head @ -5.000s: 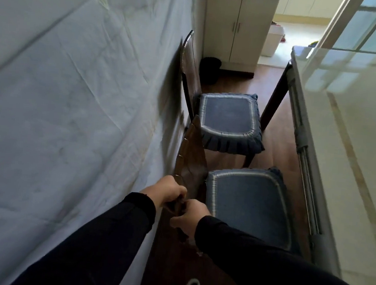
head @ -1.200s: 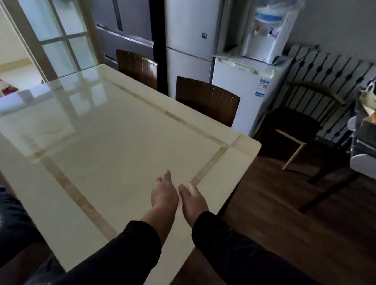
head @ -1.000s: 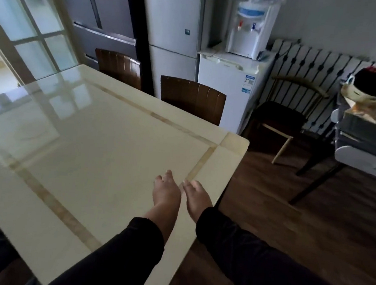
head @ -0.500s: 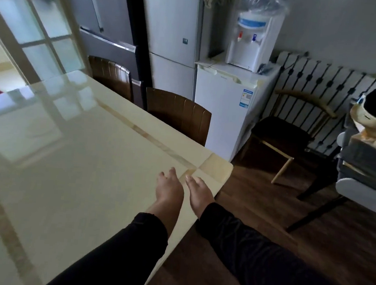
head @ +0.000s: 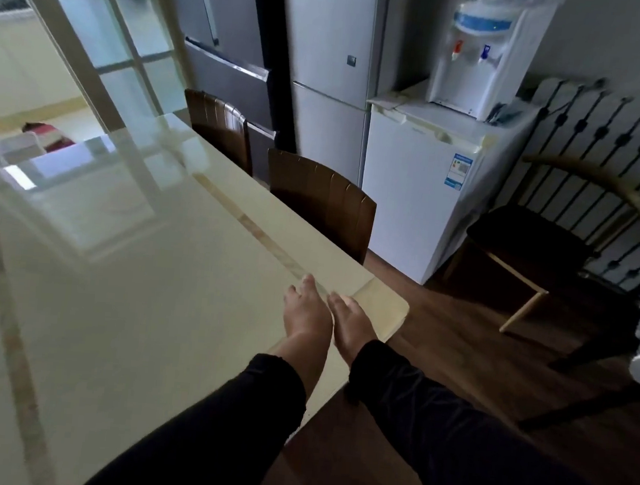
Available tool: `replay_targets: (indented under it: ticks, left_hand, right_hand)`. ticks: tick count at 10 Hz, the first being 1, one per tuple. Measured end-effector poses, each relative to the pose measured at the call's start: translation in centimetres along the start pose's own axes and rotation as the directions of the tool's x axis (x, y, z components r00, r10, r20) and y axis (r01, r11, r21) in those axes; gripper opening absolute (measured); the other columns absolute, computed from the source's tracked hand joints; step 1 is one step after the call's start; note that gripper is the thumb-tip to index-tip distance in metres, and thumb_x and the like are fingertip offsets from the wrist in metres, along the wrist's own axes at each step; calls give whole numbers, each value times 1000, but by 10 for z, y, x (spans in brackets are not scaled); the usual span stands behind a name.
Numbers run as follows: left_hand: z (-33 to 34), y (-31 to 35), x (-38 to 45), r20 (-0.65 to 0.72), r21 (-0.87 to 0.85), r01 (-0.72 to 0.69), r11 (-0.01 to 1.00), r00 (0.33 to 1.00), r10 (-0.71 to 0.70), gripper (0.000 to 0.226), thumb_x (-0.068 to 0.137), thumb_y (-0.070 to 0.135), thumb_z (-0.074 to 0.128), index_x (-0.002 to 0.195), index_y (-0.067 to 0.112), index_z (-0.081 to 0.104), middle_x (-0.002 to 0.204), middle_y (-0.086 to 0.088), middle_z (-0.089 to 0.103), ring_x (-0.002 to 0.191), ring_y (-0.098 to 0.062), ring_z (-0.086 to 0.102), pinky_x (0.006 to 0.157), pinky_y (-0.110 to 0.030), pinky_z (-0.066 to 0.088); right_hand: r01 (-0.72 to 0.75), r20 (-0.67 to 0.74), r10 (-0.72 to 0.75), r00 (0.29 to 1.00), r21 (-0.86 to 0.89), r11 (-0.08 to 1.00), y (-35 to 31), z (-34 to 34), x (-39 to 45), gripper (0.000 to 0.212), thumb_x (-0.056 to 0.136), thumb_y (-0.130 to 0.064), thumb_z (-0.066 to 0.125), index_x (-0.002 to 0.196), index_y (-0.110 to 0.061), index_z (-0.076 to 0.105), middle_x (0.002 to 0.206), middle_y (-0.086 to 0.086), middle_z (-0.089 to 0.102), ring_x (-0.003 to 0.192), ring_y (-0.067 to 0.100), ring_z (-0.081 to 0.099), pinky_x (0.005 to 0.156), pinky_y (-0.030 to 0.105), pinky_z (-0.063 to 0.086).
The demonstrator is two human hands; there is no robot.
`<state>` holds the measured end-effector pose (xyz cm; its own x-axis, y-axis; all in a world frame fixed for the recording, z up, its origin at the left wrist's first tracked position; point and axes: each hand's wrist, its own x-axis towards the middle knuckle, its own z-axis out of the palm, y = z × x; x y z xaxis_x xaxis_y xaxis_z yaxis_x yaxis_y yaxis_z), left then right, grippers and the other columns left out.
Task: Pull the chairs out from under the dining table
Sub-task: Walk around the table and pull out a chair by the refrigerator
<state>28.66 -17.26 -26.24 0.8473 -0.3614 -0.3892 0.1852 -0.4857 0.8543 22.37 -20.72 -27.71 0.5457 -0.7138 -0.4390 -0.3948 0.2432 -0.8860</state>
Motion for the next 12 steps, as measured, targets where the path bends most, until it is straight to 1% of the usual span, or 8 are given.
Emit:
replay_targets:
  ticks: [1, 3, 4, 5, 6, 9, 11, 12]
  left_hand:
    - [15, 8, 24, -6, 23, -87, 996, 996, 87, 49, 102, 40, 28, 139, 13, 44, 144, -15, 45, 131, -34, 42, 106, -40, 37]
    - [36, 39, 39, 72, -164, 13, 986, 997, -1, 60, 99, 57, 18, 145, 23, 36, 152, -12, 36, 139, -28, 36, 82, -9, 36]
    - [46, 47, 48, 129, 636, -333, 696, 935, 330, 64, 102, 29, 43, 153, 3, 14, 161, -18, 12, 148, -29, 17, 116, -33, 25]
    - [60, 63, 60, -33, 120, -133, 984, 990, 138, 55, 103, 31, 37, 151, 8, 23, 156, -14, 27, 142, -29, 30, 103, -23, 35]
    - [73, 83, 65, -26, -268, -21, 963, 1000, 15, 47, 103, 39, 28, 138, 11, 44, 142, -13, 47, 129, -31, 45, 92, -31, 40]
    - [151, 115, 75, -175, -212, -30, 977, 984, -8, 48, 102, 42, 31, 134, 10, 49, 135, -11, 55, 124, -28, 51, 84, -25, 43]
    - [199, 125, 75, -198, -429, 81, 899, 963, -182, 50, 99, 47, 38, 134, 15, 52, 134, -7, 57, 124, -26, 53, 102, -37, 40]
    - [207, 124, 79, -223, -446, 71, 892, 957, -187, 46, 100, 45, 37, 131, 16, 55, 131, -6, 59, 122, -24, 54, 91, -29, 36]
  right_hand:
    - [19, -40, -20, 999, -26, 999, -13, -8, 15, 59, 97, -48, 39, 141, -8, 43, 144, 13, 50, 133, 27, 46, 107, 33, 35]
    - [56, -120, -64, 991, -66, 996, -36, -25, 38, 59, 99, -46, 38, 144, -9, 40, 149, 12, 45, 138, 26, 41, 111, 34, 31]
    - [65, -118, -69, 991, -37, 997, -46, -33, 52, 57, 98, -46, 39, 142, -10, 43, 146, 10, 49, 135, 26, 45, 109, 32, 34]
    - [79, -80, -79, 994, -5, 997, -59, -39, 69, 61, 97, -48, 38, 144, -10, 41, 149, 8, 46, 138, 25, 41, 116, 42, 32]
    - [84, -40, -84, 996, -4, 996, -67, -51, 89, 65, 95, -51, 38, 145, -8, 39, 149, 9, 45, 139, 27, 40, 116, 45, 31]
    - [103, 148, -102, 984, 1, 995, -80, -124, 150, 71, 83, -59, 42, 135, -10, 49, 136, 13, 57, 129, 29, 51, 111, 48, 37]
    - [107, 251, -87, 964, -69, 992, -85, -170, 176, 48, 99, -40, 40, 130, -6, 52, 114, 4, 64, 102, 12, 60, 83, 14, 49]
    - [89, 266, -68, 962, -67, 994, -85, -177, 178, 48, 100, -40, 39, 129, -5, 53, 126, 12, 62, 113, 22, 59, 102, 37, 47]
